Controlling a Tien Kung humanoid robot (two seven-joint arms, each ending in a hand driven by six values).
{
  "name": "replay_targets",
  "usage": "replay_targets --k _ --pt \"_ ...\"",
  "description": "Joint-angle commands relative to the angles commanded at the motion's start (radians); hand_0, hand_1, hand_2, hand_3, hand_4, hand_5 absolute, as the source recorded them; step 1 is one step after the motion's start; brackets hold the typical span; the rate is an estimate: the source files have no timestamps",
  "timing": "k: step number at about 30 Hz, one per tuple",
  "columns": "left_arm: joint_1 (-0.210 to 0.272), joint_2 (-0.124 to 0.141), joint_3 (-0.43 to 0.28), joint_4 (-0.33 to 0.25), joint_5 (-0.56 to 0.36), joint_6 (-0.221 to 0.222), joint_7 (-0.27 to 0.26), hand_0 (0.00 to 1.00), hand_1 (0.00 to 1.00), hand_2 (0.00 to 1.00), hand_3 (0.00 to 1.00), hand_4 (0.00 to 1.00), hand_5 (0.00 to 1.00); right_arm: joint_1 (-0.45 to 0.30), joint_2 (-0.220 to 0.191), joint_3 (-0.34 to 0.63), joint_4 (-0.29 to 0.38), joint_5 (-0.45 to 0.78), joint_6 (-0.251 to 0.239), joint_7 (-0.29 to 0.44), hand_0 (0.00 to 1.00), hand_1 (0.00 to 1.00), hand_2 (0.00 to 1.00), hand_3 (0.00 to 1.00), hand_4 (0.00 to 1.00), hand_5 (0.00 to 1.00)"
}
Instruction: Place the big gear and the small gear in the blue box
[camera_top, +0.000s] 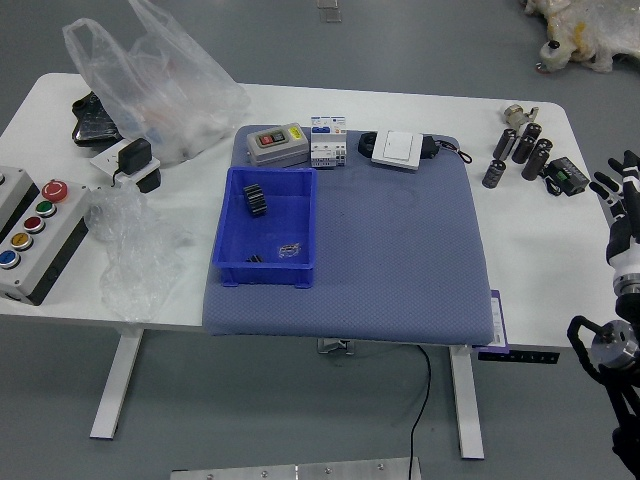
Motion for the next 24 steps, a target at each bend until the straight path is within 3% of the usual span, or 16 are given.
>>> replay_targets --k 10,20,24 --pt "0.007 -0.004 -0.039 0.0 0.03 -0.003 0.017 0.618 0.465 0.498 0.651 0.689 0.274 0.003 0.004 0.002 0.008 -0.004 -0.001 0.004 0.567 0.53 0.6 0.648 0.713 0.429" --pt "-0.007 -0.003 0.021 0.0 -0.019 0.008 -0.008 0.618 0.469 0.499 0.65 0.69 0.278 0.011 -0.003 0.022 0.037 -0.011 0.001 -0.001 0.566 0.534 0.604 0.65 0.715 0.429" --pt "-0.003 0.005 0.008 0.0 -0.016 0.011 -0.004 0.618 0.469 0.5 0.651 0.693 0.283 0.016 0.002 0.031 0.034 -0.013 0.002 -0.002 0.567 0.552 0.621 0.654 0.715 0.428"
